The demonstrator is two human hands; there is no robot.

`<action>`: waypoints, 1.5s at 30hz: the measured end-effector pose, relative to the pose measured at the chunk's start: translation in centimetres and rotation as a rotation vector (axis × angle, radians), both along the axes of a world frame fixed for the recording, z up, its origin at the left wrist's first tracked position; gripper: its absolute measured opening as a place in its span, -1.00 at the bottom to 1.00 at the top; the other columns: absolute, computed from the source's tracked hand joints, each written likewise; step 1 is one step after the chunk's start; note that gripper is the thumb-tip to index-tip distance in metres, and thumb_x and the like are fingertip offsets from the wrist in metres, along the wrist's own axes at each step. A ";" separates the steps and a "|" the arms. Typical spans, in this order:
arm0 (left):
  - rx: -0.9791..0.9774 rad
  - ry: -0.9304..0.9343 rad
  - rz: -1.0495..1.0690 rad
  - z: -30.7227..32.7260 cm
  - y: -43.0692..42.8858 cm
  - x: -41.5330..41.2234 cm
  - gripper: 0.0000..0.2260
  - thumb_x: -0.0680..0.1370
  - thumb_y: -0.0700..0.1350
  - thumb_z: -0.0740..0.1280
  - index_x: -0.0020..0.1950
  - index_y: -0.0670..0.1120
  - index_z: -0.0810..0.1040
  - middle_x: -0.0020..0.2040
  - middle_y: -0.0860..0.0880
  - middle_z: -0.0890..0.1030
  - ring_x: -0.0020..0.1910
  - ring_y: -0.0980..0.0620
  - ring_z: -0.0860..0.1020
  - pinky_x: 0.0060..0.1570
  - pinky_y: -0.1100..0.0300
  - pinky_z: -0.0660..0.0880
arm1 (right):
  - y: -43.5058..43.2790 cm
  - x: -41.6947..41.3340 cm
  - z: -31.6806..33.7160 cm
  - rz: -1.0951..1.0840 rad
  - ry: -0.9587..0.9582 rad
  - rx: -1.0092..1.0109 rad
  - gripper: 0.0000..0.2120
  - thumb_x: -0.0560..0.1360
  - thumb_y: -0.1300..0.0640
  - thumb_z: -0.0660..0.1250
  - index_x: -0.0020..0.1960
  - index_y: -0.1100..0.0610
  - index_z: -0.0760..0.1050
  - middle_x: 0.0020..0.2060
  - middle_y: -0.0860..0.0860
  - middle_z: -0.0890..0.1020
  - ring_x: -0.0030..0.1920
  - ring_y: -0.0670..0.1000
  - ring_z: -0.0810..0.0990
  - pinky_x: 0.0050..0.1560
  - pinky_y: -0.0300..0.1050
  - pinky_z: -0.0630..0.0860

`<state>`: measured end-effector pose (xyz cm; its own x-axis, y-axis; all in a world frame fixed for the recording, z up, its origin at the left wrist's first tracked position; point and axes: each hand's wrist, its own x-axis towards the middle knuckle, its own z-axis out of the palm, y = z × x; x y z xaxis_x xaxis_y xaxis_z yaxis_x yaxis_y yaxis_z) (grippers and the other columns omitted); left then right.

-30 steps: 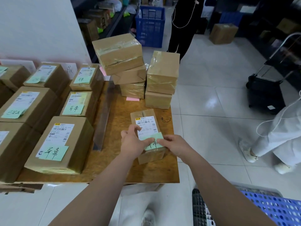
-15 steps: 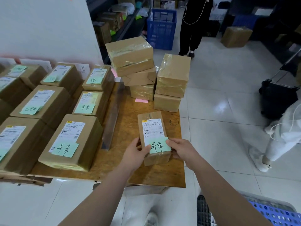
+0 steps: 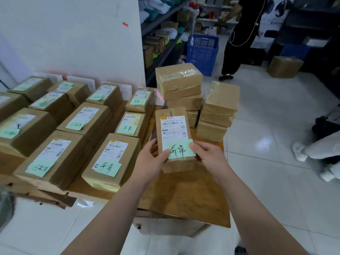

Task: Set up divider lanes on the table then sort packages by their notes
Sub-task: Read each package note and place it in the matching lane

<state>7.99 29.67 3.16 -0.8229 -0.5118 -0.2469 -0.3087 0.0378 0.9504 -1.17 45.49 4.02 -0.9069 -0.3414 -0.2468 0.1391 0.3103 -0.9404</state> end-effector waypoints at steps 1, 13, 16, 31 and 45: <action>-0.009 0.005 -0.004 0.4 -0.9 0.6 -0.44 0.53 0.04 0.42 0.48 0.09 0.30 0.27 0.12 0.59 0.16 0.04 0.61 -0.01 0.02 0.65 | -1.0 0.4 0.4 0.004 0.014 -0.004 -0.74 0.56 -0.05 0.32 0.21 -0.03 0.60 -0.07 -0.19 0.70 -0.07 -0.20 0.64 -0.10 -0.26 0.57; -0.021 0.036 -0.062 4.3 -12.7 6.0 -0.59 0.56 -0.09 0.39 0.34 0.15 0.36 0.10 0.23 0.57 0.02 0.20 0.56 -0.25 0.33 0.56 | -13.4 6.9 3.5 -0.056 0.049 -0.049 -0.69 0.60 -0.02 0.24 0.27 0.07 0.55 0.08 -0.05 0.67 0.01 -0.14 0.61 -0.17 -0.29 0.52; -0.012 0.026 -0.057 4.4 -15.1 6.5 -0.55 0.55 -0.09 0.40 0.42 0.06 0.38 0.21 0.12 0.60 0.10 0.12 0.58 0.02 0.16 0.59 | -15.7 7.9 3.5 -0.074 0.032 -0.051 -0.70 0.62 -0.02 0.21 0.26 0.06 0.55 0.04 -0.06 0.67 -0.02 -0.15 0.61 -0.20 -0.28 0.52; -0.037 -0.009 -0.059 5.0 -20.8 -2.6 -0.46 0.56 -0.09 0.39 0.50 -0.03 0.31 0.32 -0.02 0.56 0.19 -0.02 0.59 0.16 -0.08 0.57 | -21.5 -0.5 3.7 -0.073 -0.081 -0.025 -0.68 0.62 -0.02 0.19 0.30 0.08 0.50 0.05 -0.06 0.66 0.05 -0.06 0.60 -0.04 -0.16 0.56; -0.060 -0.115 -0.141 0.3 -24.6 -7.5 -0.47 0.56 -0.11 0.39 0.50 0.01 0.31 0.26 0.01 0.60 0.20 -0.01 0.59 0.15 -0.06 0.58 | -24.6 -4.4 0.5 -0.061 -0.159 0.026 -0.73 0.64 0.09 0.19 0.29 0.10 0.49 -0.04 -0.11 0.61 -0.17 -0.19 0.55 -0.27 -0.30 0.54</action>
